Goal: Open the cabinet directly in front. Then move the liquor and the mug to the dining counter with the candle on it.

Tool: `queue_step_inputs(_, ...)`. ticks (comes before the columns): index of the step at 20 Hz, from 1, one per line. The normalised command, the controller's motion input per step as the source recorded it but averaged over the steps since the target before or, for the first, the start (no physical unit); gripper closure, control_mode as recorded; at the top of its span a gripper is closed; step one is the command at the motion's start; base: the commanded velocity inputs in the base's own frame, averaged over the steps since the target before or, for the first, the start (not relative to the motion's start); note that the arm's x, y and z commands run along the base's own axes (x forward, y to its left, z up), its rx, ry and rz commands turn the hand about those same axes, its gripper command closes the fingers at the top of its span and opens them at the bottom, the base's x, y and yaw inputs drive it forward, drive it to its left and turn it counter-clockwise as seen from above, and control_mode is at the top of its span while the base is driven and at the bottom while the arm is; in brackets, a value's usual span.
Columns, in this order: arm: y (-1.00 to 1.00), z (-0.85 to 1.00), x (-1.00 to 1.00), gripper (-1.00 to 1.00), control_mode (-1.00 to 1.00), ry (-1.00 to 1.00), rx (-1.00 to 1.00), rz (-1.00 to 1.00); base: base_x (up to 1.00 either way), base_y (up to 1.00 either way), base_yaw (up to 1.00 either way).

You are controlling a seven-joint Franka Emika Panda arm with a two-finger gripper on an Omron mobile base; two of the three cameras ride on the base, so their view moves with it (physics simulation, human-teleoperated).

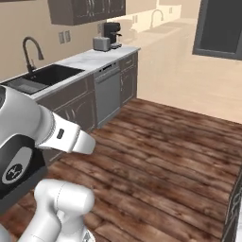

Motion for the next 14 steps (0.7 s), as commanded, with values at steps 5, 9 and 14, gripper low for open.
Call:
queue_step_inputs(5,0.0,0.0,0.0,-1.0,1.0,0.0,0.0,0.0,-0.09,0.16,0.26)
queue_step_inputs(9,0.0,0.0,0.0,-1.0,1.0,0.0,0.0,0.0,-0.09,0.19,0.25)
queue_step_inputs(14,0.0,0.0,0.0,-1.0,1.0,0.0,0.0,0.0,-0.09,0.23,0.25)
